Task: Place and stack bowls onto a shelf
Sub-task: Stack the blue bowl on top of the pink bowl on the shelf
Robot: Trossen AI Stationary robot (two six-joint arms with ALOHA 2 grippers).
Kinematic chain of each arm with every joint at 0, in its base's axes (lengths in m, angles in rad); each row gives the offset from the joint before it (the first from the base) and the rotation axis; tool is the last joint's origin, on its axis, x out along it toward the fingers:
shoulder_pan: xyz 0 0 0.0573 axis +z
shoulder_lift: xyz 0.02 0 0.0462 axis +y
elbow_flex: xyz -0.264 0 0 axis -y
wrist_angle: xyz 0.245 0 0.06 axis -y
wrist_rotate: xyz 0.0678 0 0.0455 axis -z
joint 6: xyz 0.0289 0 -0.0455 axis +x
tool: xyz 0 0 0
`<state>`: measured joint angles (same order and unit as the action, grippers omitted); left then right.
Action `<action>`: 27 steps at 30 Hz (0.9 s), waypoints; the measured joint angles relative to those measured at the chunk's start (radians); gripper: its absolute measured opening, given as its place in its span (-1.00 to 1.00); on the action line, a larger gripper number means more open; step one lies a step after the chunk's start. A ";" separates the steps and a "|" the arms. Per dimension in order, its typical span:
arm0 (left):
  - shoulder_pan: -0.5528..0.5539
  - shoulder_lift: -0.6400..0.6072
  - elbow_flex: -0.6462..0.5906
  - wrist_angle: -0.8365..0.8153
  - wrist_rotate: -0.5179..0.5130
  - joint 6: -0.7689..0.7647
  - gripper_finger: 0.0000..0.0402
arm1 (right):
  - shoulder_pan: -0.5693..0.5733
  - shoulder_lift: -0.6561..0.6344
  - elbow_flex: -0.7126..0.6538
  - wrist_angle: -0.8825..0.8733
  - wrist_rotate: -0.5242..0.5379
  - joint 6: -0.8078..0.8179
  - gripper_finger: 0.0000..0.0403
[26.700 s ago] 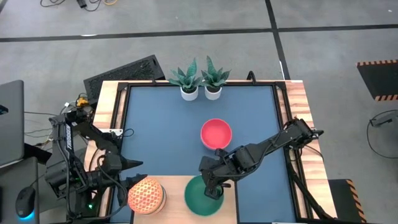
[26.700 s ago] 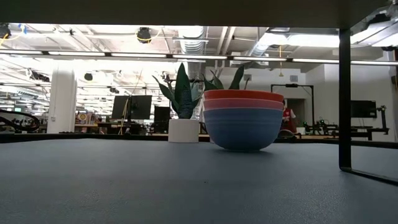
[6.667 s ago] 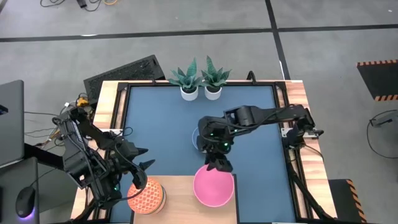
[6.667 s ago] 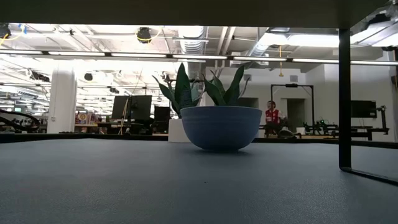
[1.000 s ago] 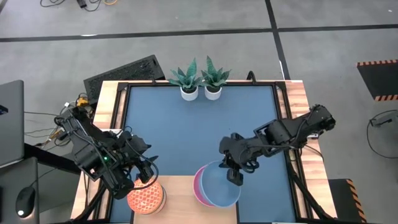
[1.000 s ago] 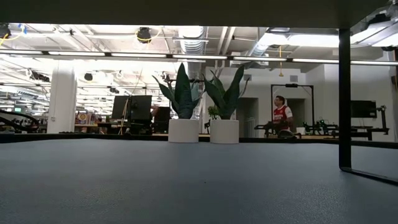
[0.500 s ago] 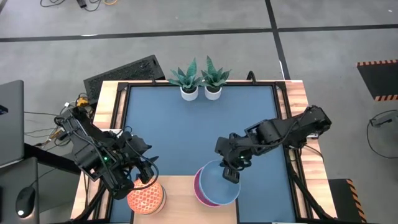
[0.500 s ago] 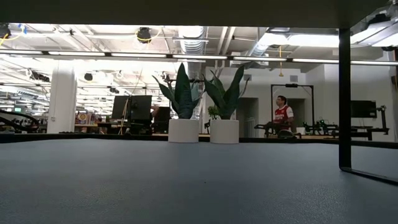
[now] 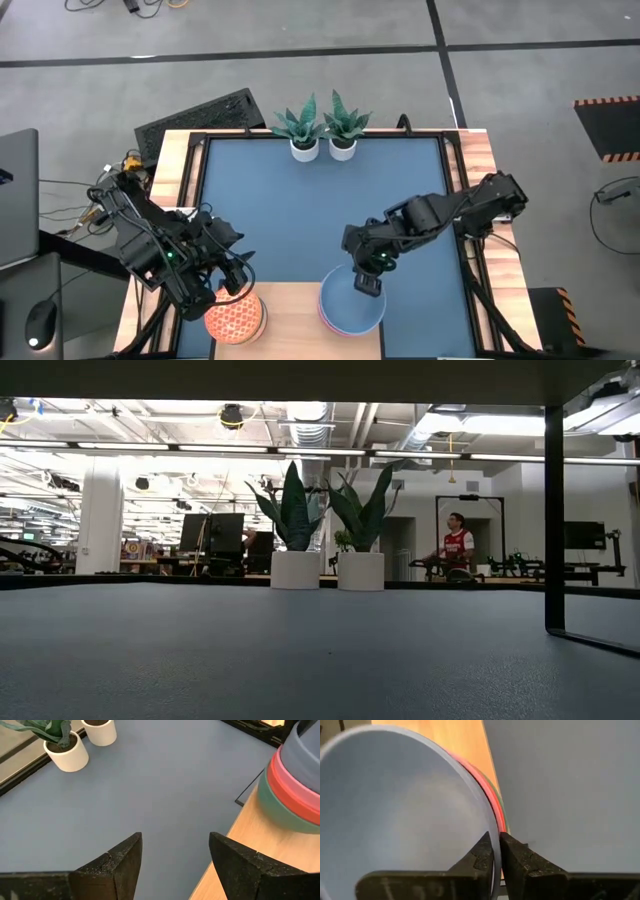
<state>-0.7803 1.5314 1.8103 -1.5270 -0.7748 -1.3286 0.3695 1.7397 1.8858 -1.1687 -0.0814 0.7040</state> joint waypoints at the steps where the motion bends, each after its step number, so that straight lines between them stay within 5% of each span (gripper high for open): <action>1: 0.000 0.000 0.000 0.000 0.000 0.000 0.07 | 0.000 -0.004 0.000 0.000 0.000 0.000 -0.70; 16: 0.000 0.000 0.000 0.000 0.000 0.009 0.07 | -0.008 -0.013 0.039 0.004 -0.075 0.004 -0.12; 27: 0.000 0.000 0.000 0.000 0.000 0.007 0.07 | -0.017 -0.016 0.197 0.032 -0.039 -0.089 -0.10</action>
<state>-0.7803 1.5318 1.8103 -1.5270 -0.7746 -1.3211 0.3529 1.7241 2.0827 -1.1369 -0.1207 0.6147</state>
